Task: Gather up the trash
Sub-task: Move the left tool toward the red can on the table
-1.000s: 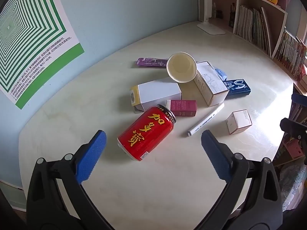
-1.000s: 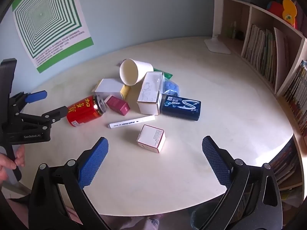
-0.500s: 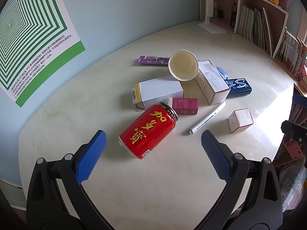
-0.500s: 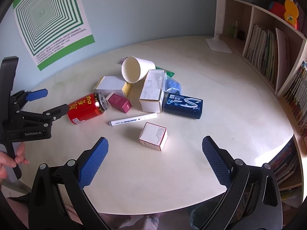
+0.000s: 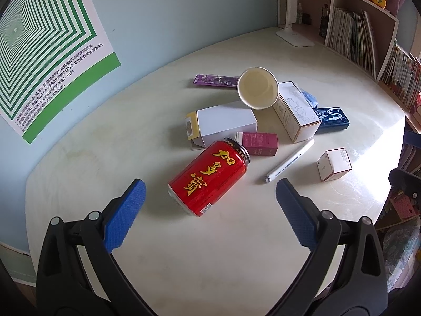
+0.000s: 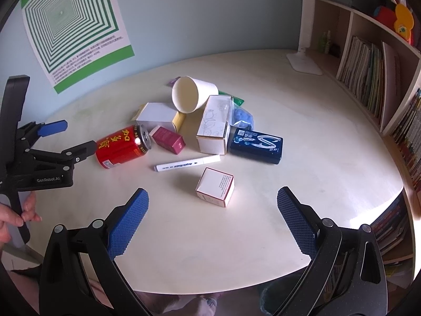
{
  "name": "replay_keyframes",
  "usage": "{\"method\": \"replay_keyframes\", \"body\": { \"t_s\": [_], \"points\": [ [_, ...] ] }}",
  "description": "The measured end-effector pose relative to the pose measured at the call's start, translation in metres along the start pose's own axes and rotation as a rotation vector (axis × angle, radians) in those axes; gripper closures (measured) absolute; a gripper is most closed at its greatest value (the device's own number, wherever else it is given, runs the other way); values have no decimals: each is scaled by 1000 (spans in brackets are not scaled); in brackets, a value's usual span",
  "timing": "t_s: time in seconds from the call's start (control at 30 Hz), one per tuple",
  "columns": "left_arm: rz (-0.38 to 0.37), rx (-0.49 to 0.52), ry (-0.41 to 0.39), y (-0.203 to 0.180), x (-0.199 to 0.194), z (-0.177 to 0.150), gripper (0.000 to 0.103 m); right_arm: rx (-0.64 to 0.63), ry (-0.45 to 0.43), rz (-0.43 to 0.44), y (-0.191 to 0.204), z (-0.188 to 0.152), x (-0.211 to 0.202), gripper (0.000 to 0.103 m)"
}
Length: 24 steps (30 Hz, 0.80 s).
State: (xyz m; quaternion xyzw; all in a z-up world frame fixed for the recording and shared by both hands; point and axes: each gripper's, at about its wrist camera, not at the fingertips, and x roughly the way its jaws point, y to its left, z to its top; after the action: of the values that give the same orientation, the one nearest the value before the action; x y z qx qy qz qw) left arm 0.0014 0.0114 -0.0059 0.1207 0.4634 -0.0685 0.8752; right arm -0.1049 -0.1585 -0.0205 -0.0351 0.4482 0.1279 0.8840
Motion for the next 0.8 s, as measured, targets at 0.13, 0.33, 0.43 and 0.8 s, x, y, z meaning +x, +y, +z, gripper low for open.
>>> {"method": "replay_keyframes", "body": {
  "t_s": [0.13,0.33,0.43,0.8],
  "points": [
    [4,1,4,0,1,0,6,0,1,4,1,0,1,6],
    [-5,-11,10,3,3,0,6,-4,2,7,2,1,1,6],
    [-5,-10,10,4,4,1,6,2,6,11,1,1,2,6],
    [-4,-25,25,9,8,1,6,-1,17,21,2,0,6,6]
  ]
}}
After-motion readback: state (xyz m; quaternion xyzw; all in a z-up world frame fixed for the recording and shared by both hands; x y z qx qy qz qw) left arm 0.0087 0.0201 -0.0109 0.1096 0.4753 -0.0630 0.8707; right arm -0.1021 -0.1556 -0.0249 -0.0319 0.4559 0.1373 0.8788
